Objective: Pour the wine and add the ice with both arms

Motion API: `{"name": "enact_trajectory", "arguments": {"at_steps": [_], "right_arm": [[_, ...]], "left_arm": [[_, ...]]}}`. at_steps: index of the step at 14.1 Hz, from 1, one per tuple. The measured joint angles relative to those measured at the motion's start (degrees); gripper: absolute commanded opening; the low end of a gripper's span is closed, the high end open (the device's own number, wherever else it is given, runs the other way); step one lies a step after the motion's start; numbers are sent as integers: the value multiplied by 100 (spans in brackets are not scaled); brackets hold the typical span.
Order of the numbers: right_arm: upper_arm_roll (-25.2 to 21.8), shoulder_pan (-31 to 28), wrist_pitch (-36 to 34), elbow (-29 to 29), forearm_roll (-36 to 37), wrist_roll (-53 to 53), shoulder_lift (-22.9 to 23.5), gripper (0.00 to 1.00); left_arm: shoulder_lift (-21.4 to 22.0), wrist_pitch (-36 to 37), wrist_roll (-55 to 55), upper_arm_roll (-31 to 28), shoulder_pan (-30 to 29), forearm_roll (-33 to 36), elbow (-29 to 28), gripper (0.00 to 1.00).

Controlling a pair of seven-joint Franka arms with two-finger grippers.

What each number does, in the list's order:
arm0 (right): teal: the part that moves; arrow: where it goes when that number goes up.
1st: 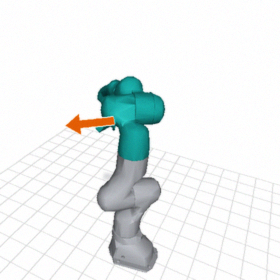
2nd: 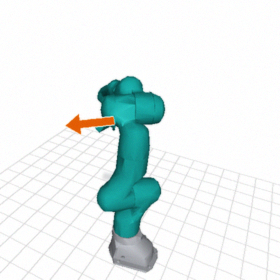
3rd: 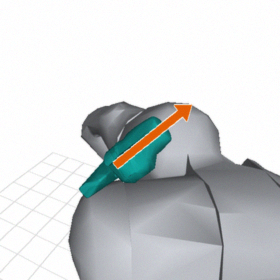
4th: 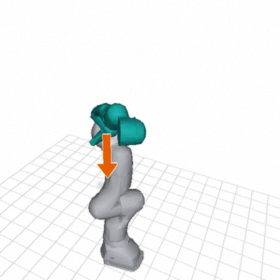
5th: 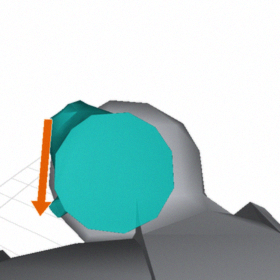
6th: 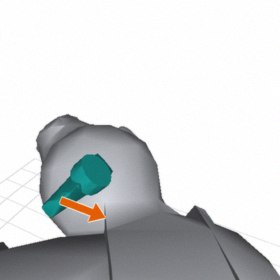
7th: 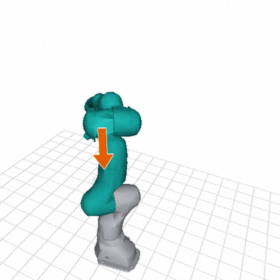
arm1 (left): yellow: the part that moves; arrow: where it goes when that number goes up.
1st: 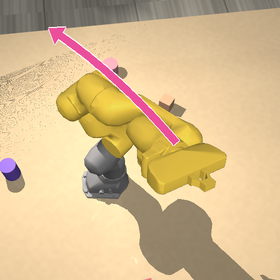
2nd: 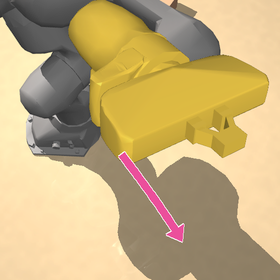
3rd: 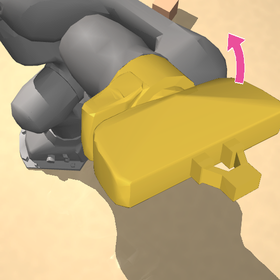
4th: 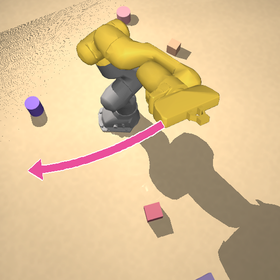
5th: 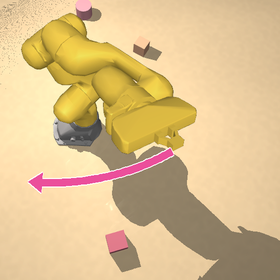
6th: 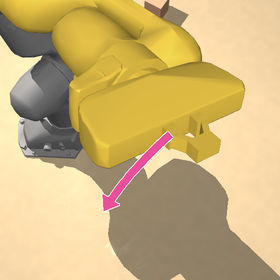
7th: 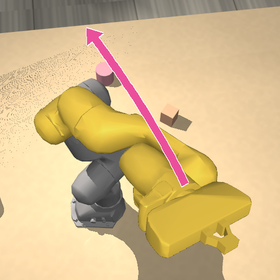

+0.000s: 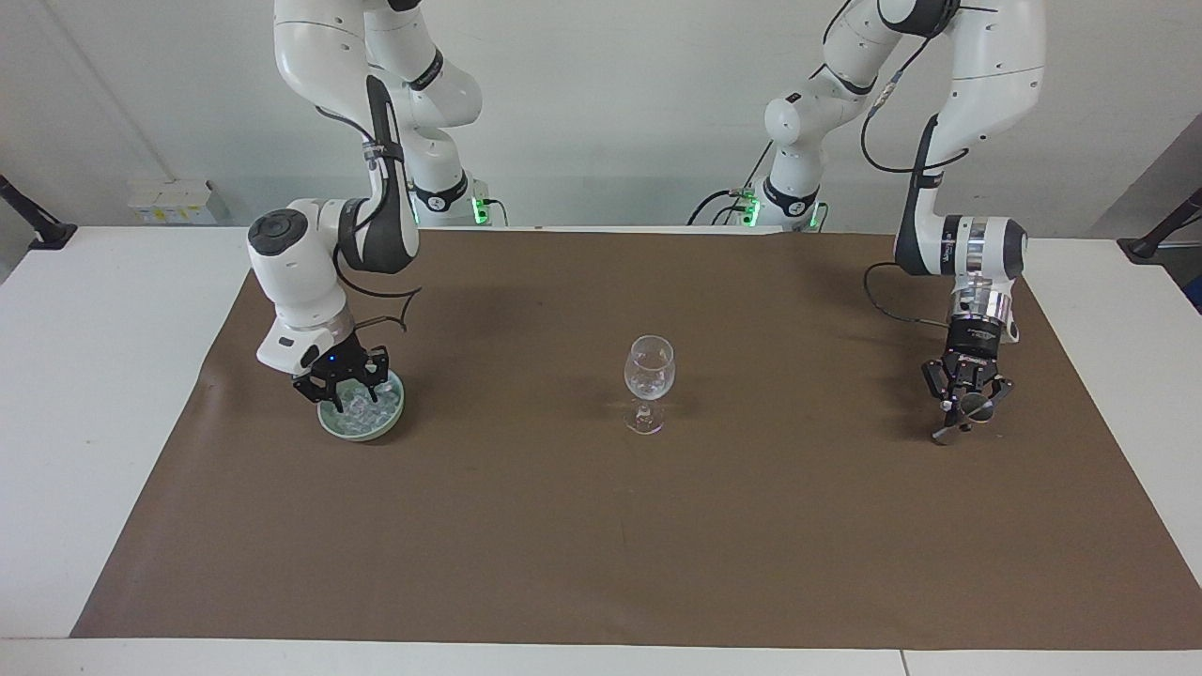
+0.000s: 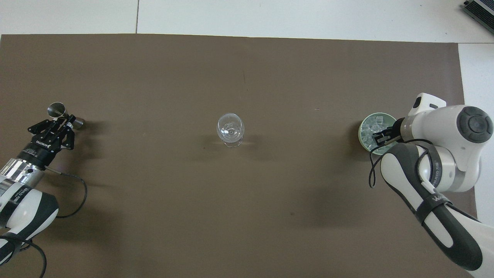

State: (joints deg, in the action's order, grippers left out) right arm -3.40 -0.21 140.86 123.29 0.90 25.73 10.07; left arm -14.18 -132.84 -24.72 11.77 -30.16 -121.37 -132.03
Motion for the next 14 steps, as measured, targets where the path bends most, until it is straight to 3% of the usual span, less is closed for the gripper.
{"name": "enact_trajectory", "arguments": {"at_steps": [6,8,9,14], "right_arm": [[-1,-2,2,-6,0,0,3,18],[-1,-3,-15,-22,0,0,3,3],[-1,-3,-71,-58,0,0,3,0],[2,-3,-707,-497,-2,-264,-72,0]], "left_arm": [[-92,7,-17,5,-12,12,74,0],[-101,7,-17,15,-12,19,89,0],[-102,7,-17,20,-12,23,97,0],[-110,7,-18,23,-11,36,110,0]]}}
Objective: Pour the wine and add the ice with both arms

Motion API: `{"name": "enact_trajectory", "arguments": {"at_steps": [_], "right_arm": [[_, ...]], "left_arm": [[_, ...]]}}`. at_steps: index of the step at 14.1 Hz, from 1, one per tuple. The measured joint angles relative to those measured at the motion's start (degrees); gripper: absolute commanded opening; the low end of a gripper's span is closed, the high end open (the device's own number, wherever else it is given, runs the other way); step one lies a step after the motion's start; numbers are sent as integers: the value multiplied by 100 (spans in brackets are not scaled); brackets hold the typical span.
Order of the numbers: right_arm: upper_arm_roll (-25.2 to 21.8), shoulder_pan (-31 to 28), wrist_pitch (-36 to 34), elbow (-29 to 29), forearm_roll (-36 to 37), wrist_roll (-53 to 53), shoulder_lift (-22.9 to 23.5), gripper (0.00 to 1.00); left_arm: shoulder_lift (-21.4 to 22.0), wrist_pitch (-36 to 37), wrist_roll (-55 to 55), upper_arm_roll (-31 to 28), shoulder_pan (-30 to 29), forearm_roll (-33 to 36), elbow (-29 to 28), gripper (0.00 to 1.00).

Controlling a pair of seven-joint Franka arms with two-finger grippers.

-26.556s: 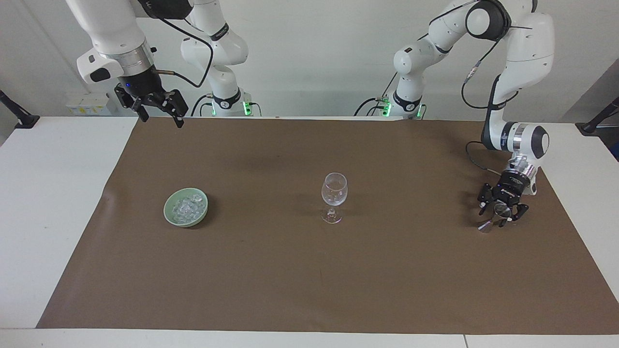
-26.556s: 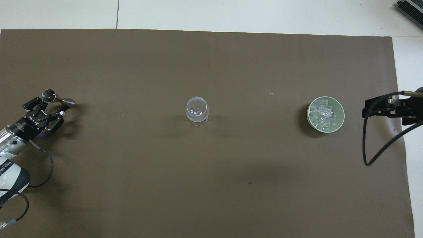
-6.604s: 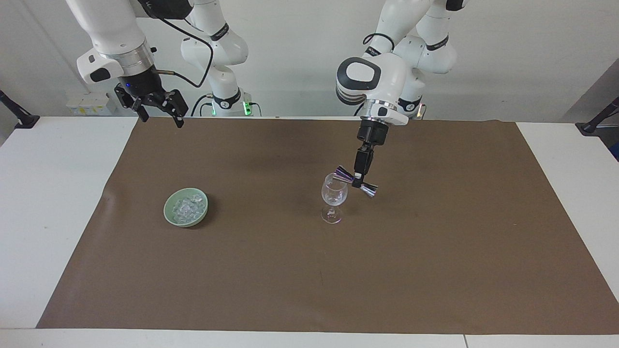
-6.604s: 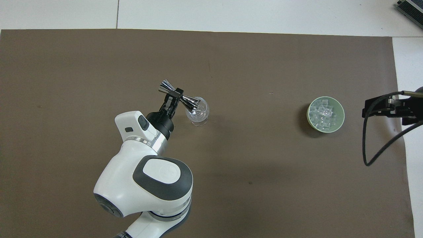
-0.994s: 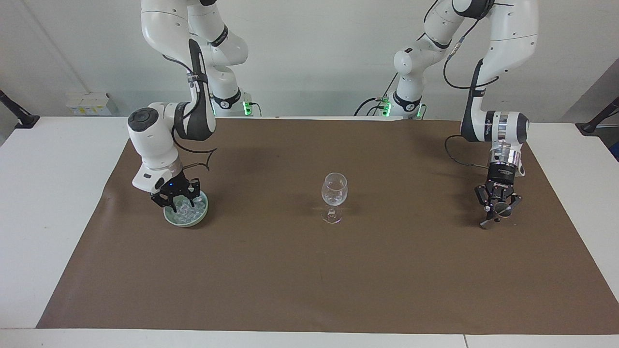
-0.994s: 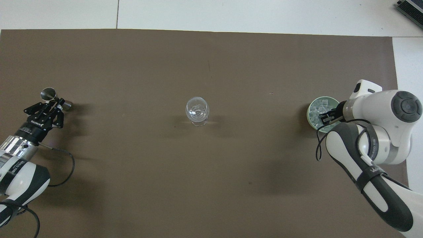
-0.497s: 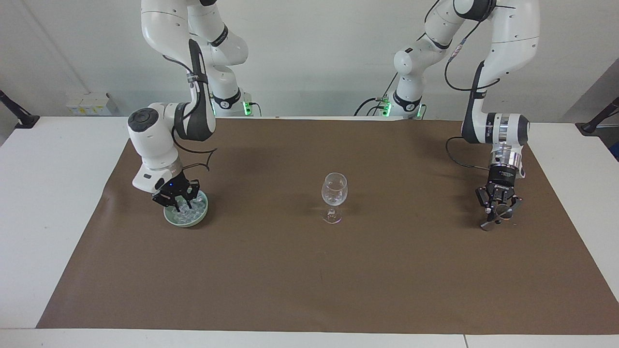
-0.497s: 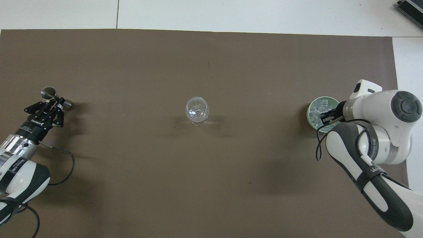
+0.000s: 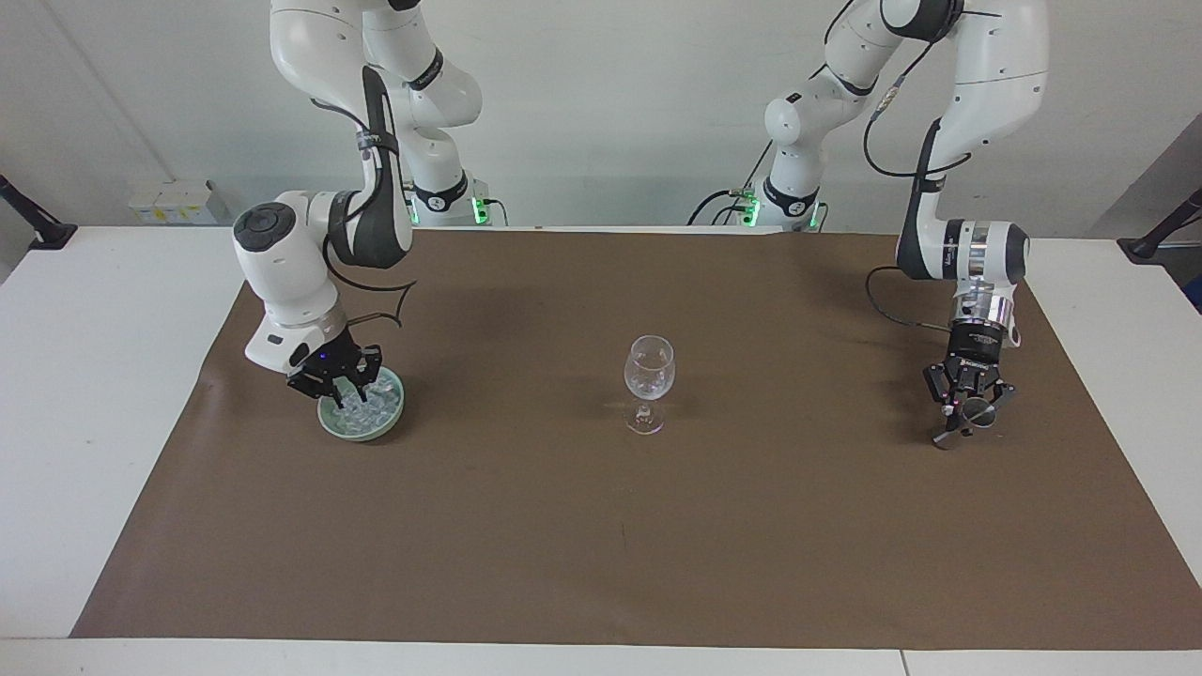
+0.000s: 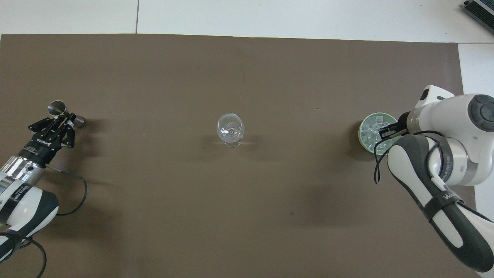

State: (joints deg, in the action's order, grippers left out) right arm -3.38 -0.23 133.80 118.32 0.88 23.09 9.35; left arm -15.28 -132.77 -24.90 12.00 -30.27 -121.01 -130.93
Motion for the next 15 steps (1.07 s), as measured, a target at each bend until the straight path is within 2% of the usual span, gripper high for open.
{"name": "enact_trajectory", "arguments": {"at_steps": [6,11,15], "right_arm": [[169,4,-779,-441,-1,-997,-269,0],[424,5,-1827,-997,-1,-1555,-529,0],[780,9,-2265,-1327,-2,-2300,-660,0]], "left_arm": [[-39,0,0,3,0,36,4,0],[-40,0,0,4,0,50,6,9],[-41,0,0,4,0,82,6,12]]}}
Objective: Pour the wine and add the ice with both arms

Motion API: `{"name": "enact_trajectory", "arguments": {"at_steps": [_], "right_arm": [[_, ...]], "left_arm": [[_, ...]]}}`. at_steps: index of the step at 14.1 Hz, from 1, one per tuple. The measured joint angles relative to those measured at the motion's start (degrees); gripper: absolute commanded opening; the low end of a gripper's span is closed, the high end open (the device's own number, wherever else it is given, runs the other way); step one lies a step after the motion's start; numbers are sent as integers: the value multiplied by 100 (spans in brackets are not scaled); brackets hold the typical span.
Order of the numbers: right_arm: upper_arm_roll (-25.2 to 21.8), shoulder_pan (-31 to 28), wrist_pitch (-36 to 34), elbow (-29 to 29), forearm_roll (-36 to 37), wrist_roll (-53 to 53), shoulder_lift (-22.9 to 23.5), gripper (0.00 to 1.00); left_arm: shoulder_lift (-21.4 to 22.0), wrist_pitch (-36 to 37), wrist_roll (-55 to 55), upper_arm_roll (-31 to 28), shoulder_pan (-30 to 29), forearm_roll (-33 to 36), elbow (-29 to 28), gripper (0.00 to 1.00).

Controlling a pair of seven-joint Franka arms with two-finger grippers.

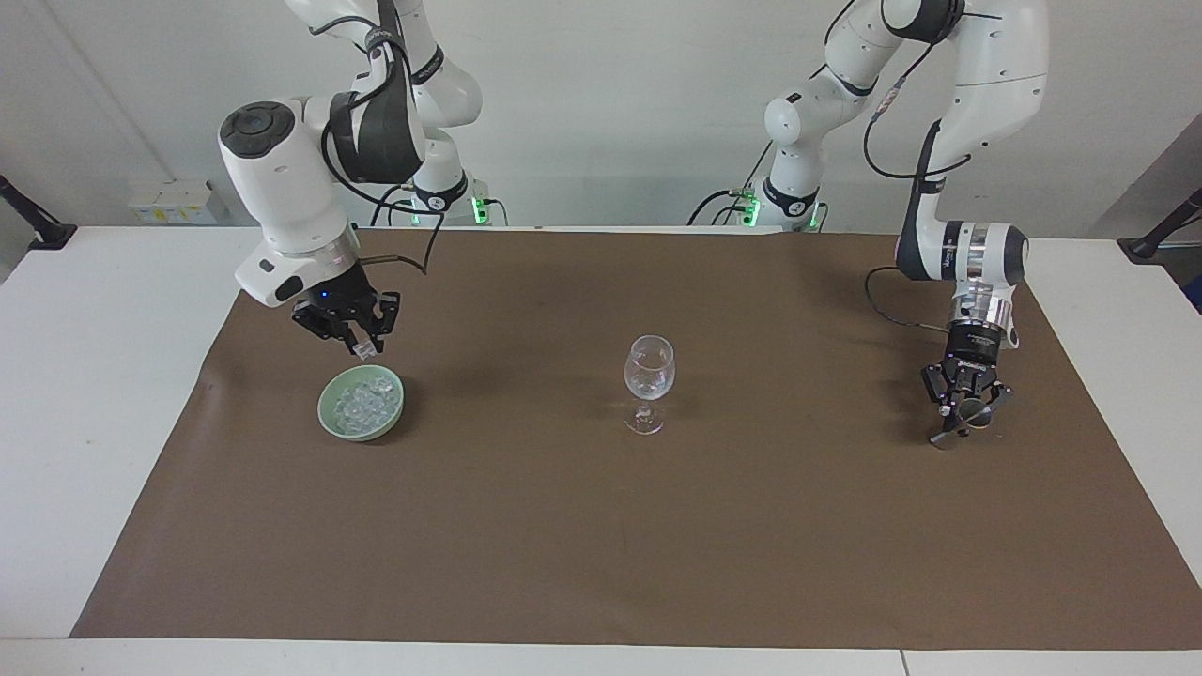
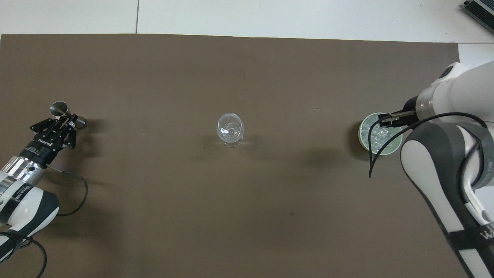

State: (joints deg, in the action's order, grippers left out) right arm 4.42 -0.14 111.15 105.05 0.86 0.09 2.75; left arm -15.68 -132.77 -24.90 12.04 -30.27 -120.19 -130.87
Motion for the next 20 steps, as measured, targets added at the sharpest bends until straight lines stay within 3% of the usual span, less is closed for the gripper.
{"name": "enact_trajectory", "arguments": {"at_steps": [12,20], "right_arm": [[970,-2,-29,-299,-3,-1881,-153,0],[1673,5,1013,-285,-300,-3079,-79,0]], "left_arm": [[0,0,0,0,0,11,4,29],[0,0,0,-5,0,45,21,46]]}}
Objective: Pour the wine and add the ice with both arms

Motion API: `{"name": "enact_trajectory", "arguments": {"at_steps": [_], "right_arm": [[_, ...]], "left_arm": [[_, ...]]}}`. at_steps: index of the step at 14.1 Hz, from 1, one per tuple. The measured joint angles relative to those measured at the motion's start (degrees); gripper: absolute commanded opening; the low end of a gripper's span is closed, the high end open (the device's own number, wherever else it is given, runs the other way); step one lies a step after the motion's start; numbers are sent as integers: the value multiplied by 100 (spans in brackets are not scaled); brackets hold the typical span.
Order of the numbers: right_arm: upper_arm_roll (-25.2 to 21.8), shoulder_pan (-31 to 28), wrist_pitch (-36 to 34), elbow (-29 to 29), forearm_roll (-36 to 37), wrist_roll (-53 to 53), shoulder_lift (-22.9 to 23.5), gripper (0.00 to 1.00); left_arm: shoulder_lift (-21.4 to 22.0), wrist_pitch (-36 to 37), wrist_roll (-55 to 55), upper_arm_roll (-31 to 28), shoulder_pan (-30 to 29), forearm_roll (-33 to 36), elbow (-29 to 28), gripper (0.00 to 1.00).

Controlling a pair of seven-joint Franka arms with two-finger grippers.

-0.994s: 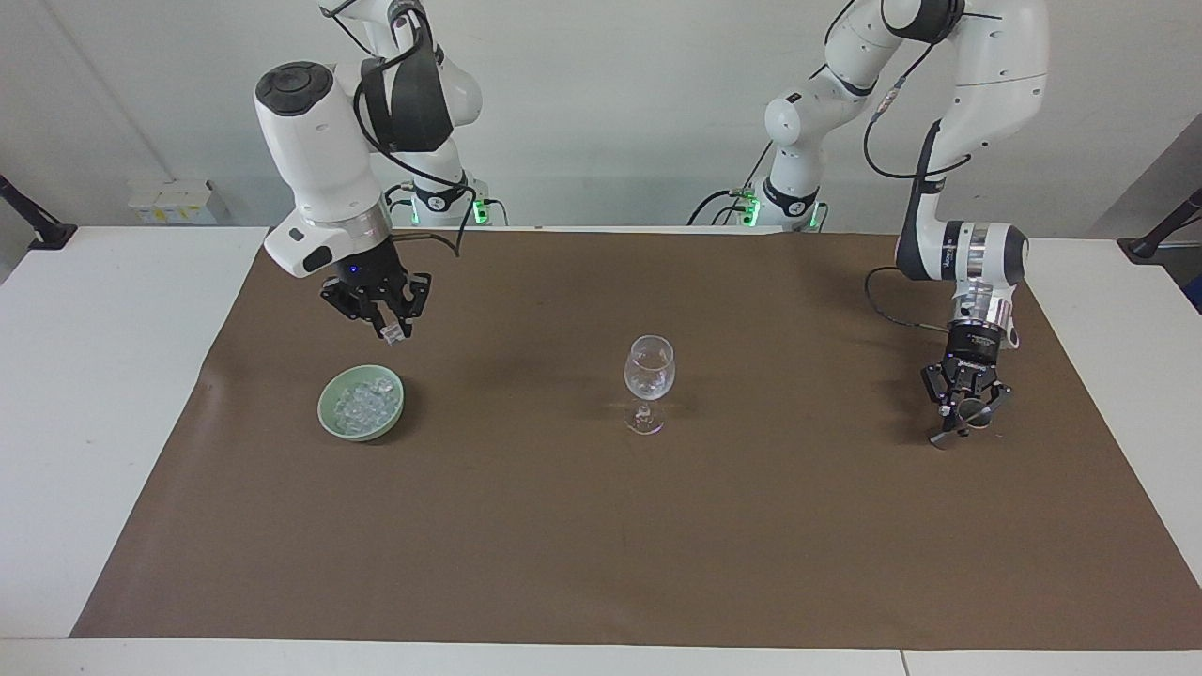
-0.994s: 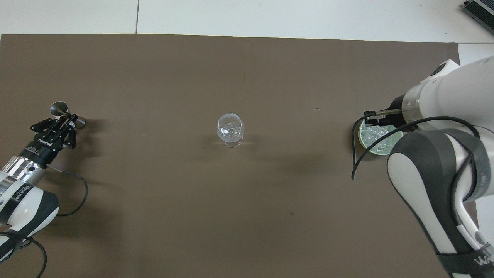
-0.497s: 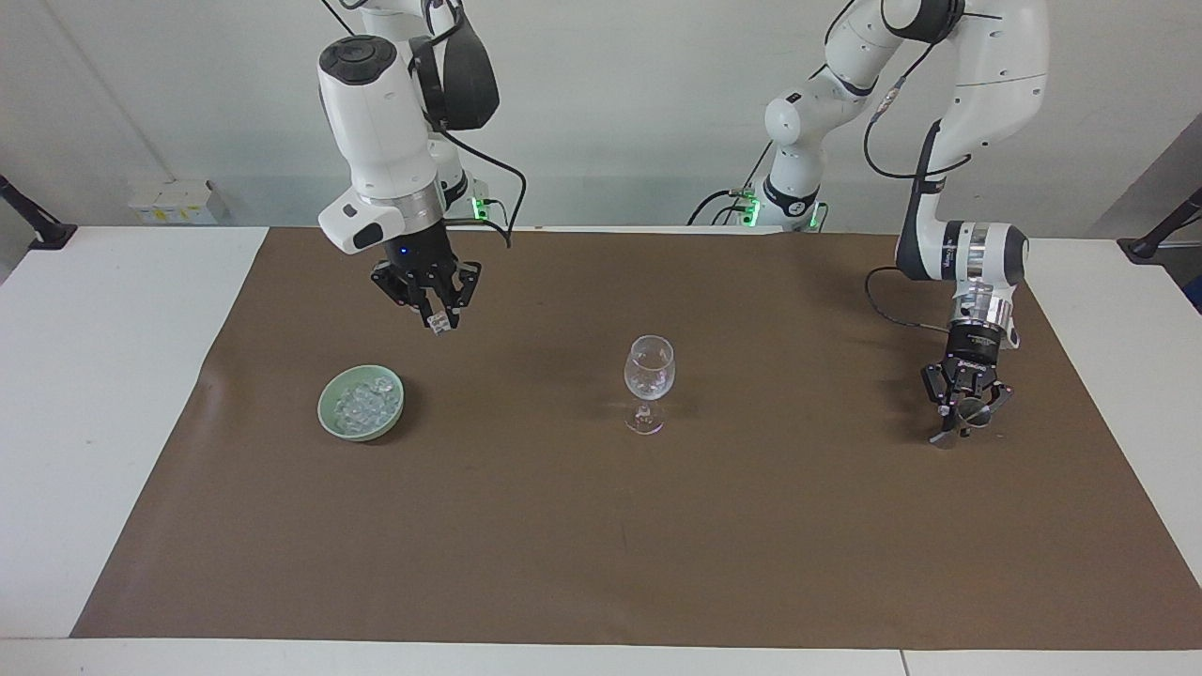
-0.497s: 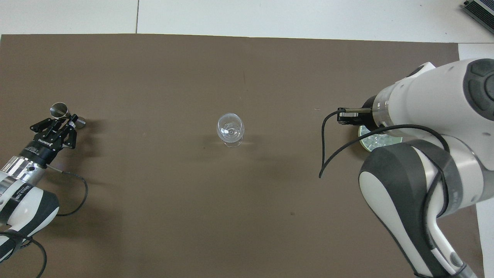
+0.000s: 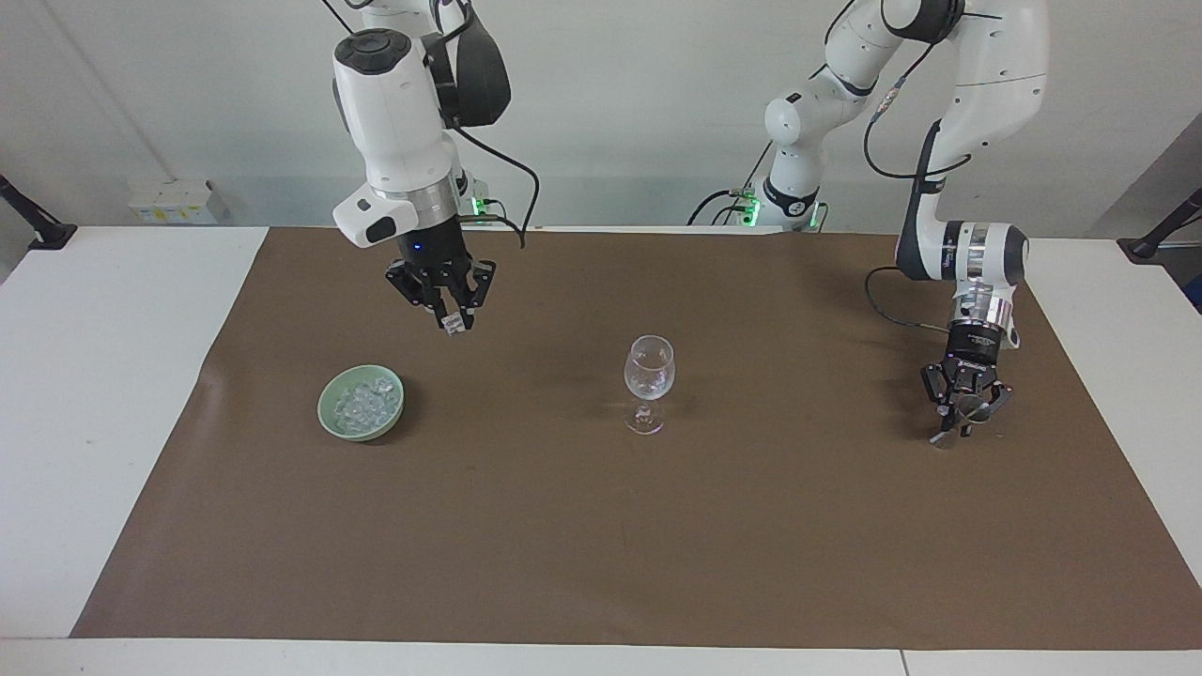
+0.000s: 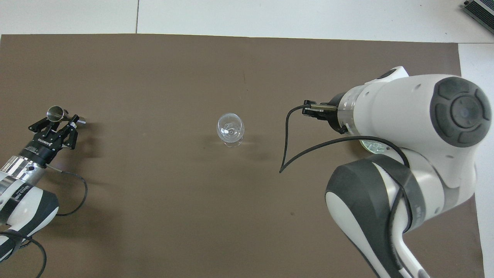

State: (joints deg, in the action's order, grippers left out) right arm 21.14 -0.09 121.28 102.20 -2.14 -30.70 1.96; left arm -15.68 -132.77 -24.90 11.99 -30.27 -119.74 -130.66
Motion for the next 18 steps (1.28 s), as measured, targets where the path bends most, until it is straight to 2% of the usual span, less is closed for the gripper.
{"name": "enact_trajectory", "arguments": {"at_steps": [4,6,7,8,14,18], "right_arm": [[386,54,504,9,-1,-666,157,0],[495,111,806,24,-2,-915,325,0],[516,165,972,26,-1,-1027,435,0],[550,215,1132,27,-1,-1116,541,0],[921,433,1417,26,-1,-1498,751,0],[960,514,1555,30,28,-1502,888,0]], "left_arm": [[0,-1,-2,-11,-5,62,4,53],[0,-1,-2,-17,-12,75,5,62],[0,-1,-3,-19,-16,89,5,75],[0,-1,-7,-20,-19,96,5,100],[0,0,-13,-21,-22,156,5,100],[1,0,-16,-23,-78,175,5,100]]}}
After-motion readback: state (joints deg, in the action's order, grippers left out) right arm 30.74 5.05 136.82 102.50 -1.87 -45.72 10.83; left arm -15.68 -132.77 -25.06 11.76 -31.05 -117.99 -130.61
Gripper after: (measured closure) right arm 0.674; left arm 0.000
